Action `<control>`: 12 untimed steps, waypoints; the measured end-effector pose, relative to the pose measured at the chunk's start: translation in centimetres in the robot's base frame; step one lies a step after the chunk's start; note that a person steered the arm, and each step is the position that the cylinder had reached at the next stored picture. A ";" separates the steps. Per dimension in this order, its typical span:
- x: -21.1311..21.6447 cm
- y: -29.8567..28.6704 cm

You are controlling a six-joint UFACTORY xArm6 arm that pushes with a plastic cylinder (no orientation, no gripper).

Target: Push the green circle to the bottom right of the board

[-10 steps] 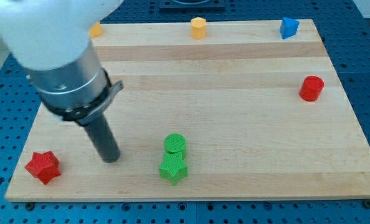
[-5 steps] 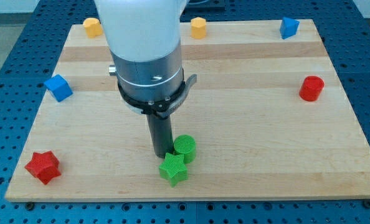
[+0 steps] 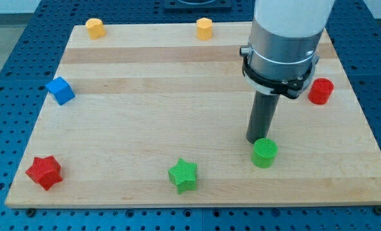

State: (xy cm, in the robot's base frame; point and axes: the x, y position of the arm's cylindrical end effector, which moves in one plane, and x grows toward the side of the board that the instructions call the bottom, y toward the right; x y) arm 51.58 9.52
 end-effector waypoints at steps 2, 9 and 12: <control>1.8 -3.7; 7.8 5.6; 5.7 5.7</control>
State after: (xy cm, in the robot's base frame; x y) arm 57.30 15.25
